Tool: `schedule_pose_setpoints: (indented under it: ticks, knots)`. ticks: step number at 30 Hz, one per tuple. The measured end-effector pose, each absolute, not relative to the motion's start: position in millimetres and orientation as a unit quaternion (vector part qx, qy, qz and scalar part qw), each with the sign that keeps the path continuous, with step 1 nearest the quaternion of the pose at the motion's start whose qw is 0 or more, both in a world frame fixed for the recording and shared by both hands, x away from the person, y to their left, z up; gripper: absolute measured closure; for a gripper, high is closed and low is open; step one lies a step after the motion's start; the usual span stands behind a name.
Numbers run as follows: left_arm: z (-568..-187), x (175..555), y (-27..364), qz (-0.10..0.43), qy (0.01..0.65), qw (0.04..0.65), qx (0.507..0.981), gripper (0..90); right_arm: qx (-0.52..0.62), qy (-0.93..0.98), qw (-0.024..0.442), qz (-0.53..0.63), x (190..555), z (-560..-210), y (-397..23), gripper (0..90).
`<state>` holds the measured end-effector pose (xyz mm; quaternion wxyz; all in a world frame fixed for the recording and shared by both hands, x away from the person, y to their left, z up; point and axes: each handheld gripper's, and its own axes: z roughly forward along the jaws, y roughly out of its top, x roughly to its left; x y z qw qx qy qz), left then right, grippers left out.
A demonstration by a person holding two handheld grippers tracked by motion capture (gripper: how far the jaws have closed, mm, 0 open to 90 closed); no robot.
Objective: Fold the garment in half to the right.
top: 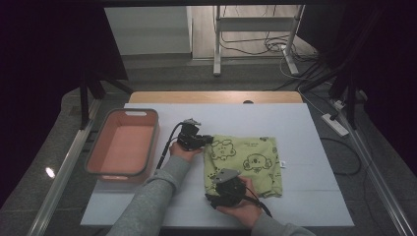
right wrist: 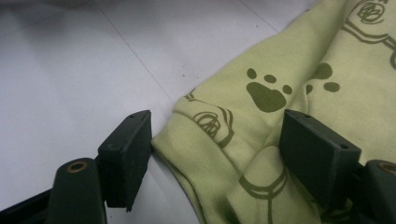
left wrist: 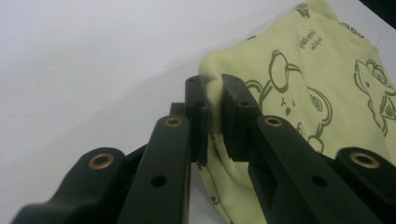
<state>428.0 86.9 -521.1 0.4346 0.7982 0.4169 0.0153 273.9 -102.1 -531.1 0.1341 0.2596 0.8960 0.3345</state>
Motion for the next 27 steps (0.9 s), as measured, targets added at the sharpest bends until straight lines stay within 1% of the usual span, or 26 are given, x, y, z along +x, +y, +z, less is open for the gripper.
schedule_pose_setpoints:
  ticks: [2,3,4,5,7,8,9,10,11,13,16,21,27]
  knots:
    - [-521.7,428.0,87.0,0.015,0.418,0.435,0.798,80.9,0.265,0.895,0.140,0.331,273.3,-530.6,-101.6,30.0]
    - [-522.0,428.0,87.1,0.014,0.418,0.435,0.797,80.9,0.265,0.895,0.140,0.331,273.3,-530.6,-101.6,30.0]
    - [-522.5,428.1,87.4,0.013,0.418,0.435,0.797,80.8,0.267,0.894,0.143,0.329,273.2,-529.9,-102.2,34.0]
    - [-522.5,428.1,87.4,0.013,0.418,0.435,0.797,80.8,0.267,0.894,0.143,0.329,273.2,-529.9,-102.2,34.0]
    - [-522.7,428.1,87.7,0.013,0.418,0.435,0.798,80.8,0.274,0.893,0.149,0.325,273.4,-528.3,-104.0,43.0]
    - [-522.7,428.2,87.7,0.013,0.418,0.435,0.798,80.6,0.278,0.890,0.156,0.326,274.9,-527.5,-106.9,52.3]
    - [-522.8,428.1,87.6,0.013,0.417,0.435,0.798,80.5,0.279,0.891,0.154,0.323,275.5,-526.3,-108.5,56.0]
    - [-522.8,428.1,87.6,0.013,0.417,0.435,0.798,80.5,0.283,0.890,0.160,0.321,275.3,-525.9,-109.0,58.7]
    - [-522.9,428.1,87.4,0.014,0.417,0.435,0.798,80.5,0.283,0.890,0.160,0.321,275.3,-525.9,-109.0,58.7]
    - [-523.0,428.0,87.4,0.014,0.416,0.435,0.798,80.5,0.283,0.889,0.161,0.322,275.6,-525.5,-110.1,63.1]
    - [-522.5,427.7,87.8,0.013,0.417,0.436,0.797,80.5,0.295,0.885,0.153,0.325,277.0,-523.9,-113.5,70.0]
    - [-521.4,427.0,87.5,0.013,0.417,0.438,0.796,80.5,0.300,0.883,0.146,0.330,277.1,-522.1,-115.9,73.4]
    - [-519.1,426.1,88.0,0.014,0.415,0.442,0.795,81.0,0.302,0.879,0.139,0.343,276.2,-519.4,-119.0,75.0]
